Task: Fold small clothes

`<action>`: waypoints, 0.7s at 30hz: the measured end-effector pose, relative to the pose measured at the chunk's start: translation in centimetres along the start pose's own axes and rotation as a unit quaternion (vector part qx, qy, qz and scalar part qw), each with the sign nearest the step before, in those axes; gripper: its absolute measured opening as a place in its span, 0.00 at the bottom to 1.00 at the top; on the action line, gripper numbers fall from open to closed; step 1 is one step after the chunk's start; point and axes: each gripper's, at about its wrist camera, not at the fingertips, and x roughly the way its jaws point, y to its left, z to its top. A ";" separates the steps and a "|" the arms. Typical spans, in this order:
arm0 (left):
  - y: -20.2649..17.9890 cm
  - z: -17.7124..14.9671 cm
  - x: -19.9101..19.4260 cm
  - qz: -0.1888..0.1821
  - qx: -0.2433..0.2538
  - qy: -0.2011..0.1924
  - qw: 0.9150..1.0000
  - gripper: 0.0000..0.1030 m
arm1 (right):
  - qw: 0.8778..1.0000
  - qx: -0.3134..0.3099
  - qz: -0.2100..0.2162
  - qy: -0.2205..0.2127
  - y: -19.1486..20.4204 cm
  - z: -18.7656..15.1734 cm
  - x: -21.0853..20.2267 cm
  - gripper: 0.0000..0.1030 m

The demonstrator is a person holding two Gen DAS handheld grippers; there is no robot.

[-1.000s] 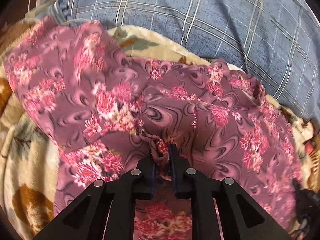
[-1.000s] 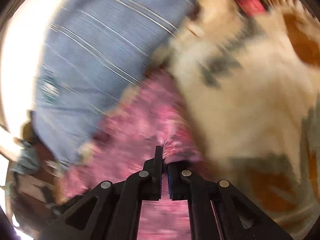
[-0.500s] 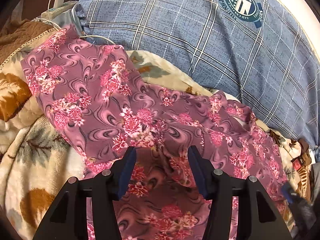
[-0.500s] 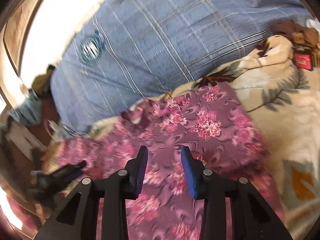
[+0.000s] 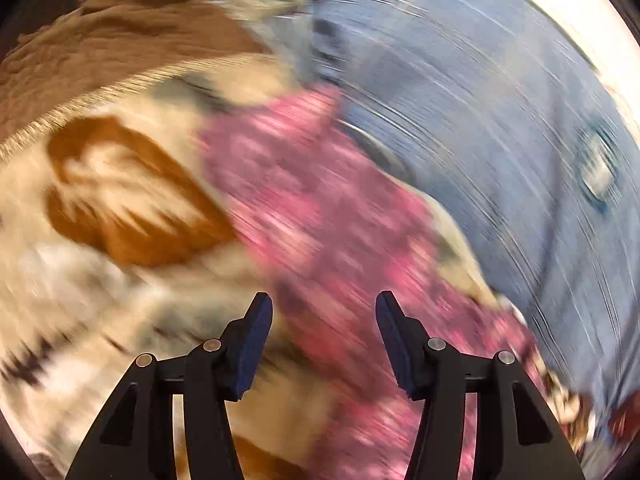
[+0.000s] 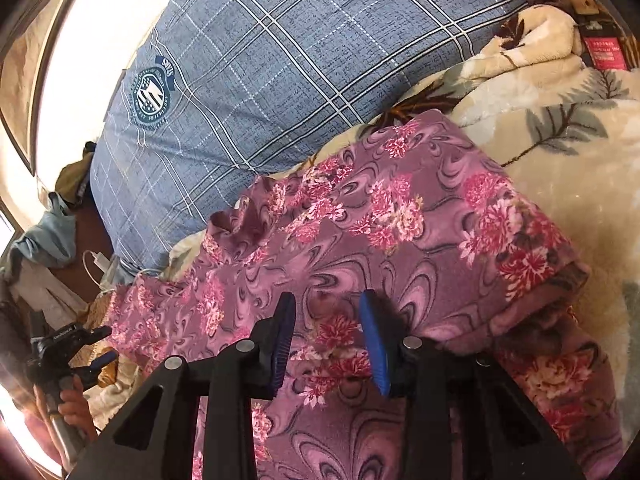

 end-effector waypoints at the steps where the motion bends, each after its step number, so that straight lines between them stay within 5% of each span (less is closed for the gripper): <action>1: 1.1 1.3 0.1 0.015 -0.009 0.004 1.000 0.52 | 1.000 0.000 0.002 0.000 0.0 0.0 0.0 0.35; 3: 3.0 3.8 0.0 0.026 -0.030 0.004 0.999 0.52 | 1.000 0.001 0.006 -0.001 0.0 0.1 -0.1 0.35; 11: 4.9 8.2 3.8 -0.038 -0.084 0.078 0.993 0.54 | 1.000 0.001 0.011 -0.003 -0.1 0.1 0.0 0.35; 14: 6.4 9.0 4.0 -0.068 -0.129 0.075 0.986 0.52 | 1.000 0.001 0.012 -0.003 -0.1 0.1 -0.1 0.35; 15: 6.8 9.5 3.9 -0.085 -0.144 0.070 0.983 0.48 | 1.000 0.001 0.012 -0.003 -0.2 0.1 -0.1 0.35; 18: 6.4 10.2 3.1 -0.093 -0.131 0.059 0.985 0.07 | 1.000 0.000 0.013 -0.002 -0.2 0.1 0.0 0.35; 21: 4.0 9.8 0.7 -0.086 -0.086 0.029 0.992 0.07 | 1.000 0.000 0.014 -0.003 -0.2 0.1 0.0 0.35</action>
